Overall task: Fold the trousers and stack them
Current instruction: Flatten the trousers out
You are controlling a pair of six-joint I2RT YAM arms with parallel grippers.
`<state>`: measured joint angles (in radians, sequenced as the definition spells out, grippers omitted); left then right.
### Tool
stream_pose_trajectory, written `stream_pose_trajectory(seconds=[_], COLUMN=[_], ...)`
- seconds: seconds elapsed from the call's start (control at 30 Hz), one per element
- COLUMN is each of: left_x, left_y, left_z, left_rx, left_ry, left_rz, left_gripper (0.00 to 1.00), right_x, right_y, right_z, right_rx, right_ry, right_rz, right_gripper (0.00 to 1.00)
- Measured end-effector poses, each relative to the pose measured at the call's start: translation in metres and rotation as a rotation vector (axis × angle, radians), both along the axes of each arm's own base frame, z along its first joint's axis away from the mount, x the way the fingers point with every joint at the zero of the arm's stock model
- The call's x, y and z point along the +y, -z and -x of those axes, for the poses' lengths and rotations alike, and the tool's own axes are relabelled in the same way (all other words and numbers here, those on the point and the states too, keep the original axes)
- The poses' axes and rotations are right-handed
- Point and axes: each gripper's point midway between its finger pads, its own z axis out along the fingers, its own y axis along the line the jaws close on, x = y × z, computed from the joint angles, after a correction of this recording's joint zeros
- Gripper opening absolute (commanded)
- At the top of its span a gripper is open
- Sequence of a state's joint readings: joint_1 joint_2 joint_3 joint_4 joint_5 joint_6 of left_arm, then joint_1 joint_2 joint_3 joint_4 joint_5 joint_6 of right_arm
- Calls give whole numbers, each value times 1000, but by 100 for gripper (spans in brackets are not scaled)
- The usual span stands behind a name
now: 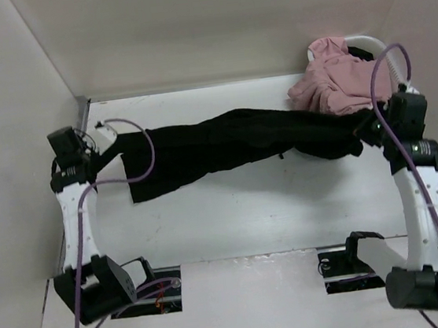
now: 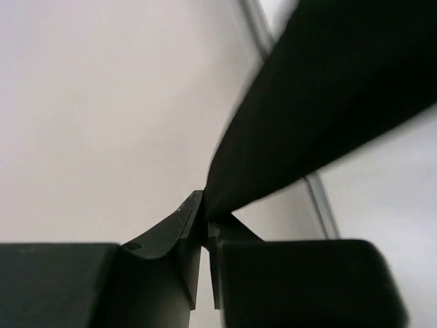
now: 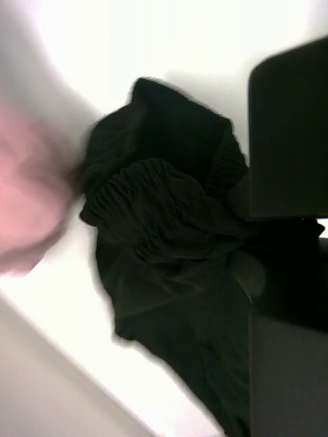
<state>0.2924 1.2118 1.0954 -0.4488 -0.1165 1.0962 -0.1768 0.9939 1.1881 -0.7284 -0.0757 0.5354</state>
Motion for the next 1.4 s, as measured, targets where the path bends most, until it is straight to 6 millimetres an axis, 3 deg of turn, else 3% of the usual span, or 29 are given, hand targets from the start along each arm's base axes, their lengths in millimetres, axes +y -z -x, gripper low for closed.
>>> stream_pose_trajectory(seconds=[0.03,0.1,0.13,0.2,0.27,0.33,0.4,0.57,0.7,0.83,1.03,1.1,1.23,1.27,1.4], left_x=[-2,-8,-12,-23,-32,-36,-36,-3,12,10,17,20,22,21,23], left_y=[14,53,76,115,132,134,125,109,135,170,209,221,225,225,227], left_z=[20,60,83,130,166,180,175,123,90,77,63,59,57,57,55], left_rx=[45,176,269,463,608,660,657,565,538,556,557,564,560,561,560], left_ry=[9,26,40,79,112,122,122,27,-101,-234,-385,-404,-404,-397,-381], left_rz=[-4,3,16,65,123,171,225,342,455,558,604,596,565,558,530], left_gripper=[13,25,32,49,57,60,62,62,61,60,57,53,31,20,1], right_x=[0,3,4,5,-1,-7,-6,3,19,26,26,30,42,45,54], right_y=[16,52,70,96,104,101,97,105,132,167,178,190,222,227,233], right_z=[14,41,55,78,94,97,96,89,88,99,102,109,128,130,134], right_rx=[29,97,137,199,220,203,187,206,258,364,383,400,499,520,566], right_ry=[13,36,51,86,134,171,173,150,116,139,285,345,454,478,540], right_rz=[-12,-43,-57,-84,-94,-88,-89,-114,-147,-149,-221,-269,-330,-341,-373], right_gripper=[18,39,54,65,74,77,79,81,81,88,85,86,87,88,88])
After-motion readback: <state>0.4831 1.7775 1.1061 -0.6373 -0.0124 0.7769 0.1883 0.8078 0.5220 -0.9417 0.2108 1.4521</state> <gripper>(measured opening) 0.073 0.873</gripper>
